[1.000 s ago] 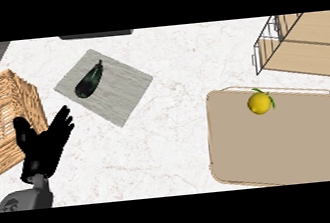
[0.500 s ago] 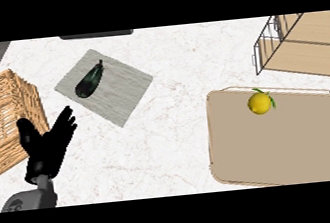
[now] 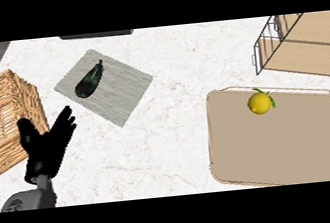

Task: Pick the tomato from the tray and place it in the tiered shelf

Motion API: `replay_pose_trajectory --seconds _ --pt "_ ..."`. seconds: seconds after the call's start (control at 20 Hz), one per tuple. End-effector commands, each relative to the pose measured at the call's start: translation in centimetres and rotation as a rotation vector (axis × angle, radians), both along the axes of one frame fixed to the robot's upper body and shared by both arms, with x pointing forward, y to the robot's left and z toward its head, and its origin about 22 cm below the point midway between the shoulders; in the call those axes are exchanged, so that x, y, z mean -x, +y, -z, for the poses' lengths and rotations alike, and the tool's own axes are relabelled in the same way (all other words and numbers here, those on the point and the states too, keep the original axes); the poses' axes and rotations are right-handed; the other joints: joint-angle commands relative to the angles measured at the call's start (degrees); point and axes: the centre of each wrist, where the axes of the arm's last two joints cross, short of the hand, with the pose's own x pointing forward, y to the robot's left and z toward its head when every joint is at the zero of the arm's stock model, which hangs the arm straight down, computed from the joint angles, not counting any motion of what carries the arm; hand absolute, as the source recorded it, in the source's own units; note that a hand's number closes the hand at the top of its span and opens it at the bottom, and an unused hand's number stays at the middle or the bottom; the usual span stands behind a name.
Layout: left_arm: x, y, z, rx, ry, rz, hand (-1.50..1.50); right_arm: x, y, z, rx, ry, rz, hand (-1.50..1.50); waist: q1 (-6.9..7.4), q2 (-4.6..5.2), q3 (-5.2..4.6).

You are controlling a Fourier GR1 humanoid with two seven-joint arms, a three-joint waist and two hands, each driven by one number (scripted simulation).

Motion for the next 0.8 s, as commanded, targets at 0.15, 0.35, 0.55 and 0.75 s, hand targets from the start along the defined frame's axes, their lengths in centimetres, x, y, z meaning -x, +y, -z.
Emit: replay_pose_trajectory --seconds 0.15,0.35,0.55,0.75 --pt "-0.2 0.9 0.1 0.007 0.02 -0.012 0.0 5.1 -5.7 -1.2 -0.11 -0.087 0.217 -1.5 -0.25 0.36 -0.12" --pt "0.4 -1.0 0.8 0.013 0.027 -0.017 0.0 9.0 -9.1 -1.7 -0.168 -0.1 0.227 -1.5 -0.73 0.1 -0.09" --pt "1.1 -0.8 2.0 -0.01 0.045 -0.022 0.0 12.5 -11.9 -1.4 -0.186 -0.086 0.195 -1.5 -0.74 0.18 -0.08" --pt "1.4 0.4 1.3 0.02 0.028 0.003 0.0 15.9 -14.0 -1.2 -0.179 -0.11 0.161 -1.5 -0.41 0.2 -0.02"
